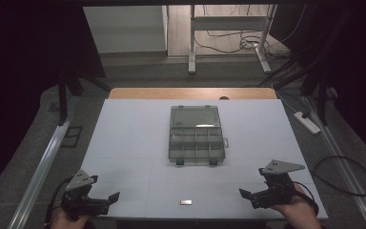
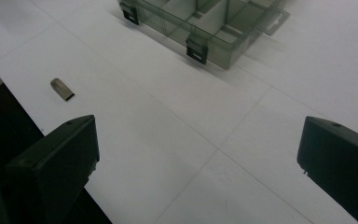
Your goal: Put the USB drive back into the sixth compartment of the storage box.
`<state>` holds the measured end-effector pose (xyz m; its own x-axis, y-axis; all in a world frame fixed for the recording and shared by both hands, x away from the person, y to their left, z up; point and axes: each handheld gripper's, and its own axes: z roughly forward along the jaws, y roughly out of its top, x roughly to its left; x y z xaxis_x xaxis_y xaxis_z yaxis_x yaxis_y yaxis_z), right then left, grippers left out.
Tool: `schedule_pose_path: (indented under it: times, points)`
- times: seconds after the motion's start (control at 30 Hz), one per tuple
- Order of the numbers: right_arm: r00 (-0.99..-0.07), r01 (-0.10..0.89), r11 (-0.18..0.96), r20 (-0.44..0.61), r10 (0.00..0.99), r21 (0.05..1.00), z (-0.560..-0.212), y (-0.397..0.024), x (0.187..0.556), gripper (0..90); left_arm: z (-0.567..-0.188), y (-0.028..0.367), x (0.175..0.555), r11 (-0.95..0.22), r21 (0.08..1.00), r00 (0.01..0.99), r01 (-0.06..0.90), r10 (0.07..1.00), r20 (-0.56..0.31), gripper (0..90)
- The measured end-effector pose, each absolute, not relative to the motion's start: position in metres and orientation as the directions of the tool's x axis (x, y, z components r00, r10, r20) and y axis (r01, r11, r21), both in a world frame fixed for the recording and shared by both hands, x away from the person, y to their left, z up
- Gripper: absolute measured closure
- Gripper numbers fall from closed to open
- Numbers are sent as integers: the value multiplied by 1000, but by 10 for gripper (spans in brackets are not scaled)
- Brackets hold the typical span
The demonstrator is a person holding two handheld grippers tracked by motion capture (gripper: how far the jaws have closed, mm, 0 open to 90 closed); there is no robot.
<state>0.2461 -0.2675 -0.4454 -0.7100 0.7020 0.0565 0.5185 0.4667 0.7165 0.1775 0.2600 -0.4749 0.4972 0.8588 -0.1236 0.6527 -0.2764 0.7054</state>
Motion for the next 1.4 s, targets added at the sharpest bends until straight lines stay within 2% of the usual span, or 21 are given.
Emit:
schedule_pose_path:
  times: [0.83, 1.4]
  points:
    - [-774, 489, 491, 99, 625, 721, -441, -233, 261, 0, -475, 260, 178, -273, 703, 493, 657, 861, -126, 12]
    - [-813, 460, 567, 67, 579, 684, -448, -209, 271, 0, -475, 258, 179, -288, 694, 497, 660, 860, -116, 14]
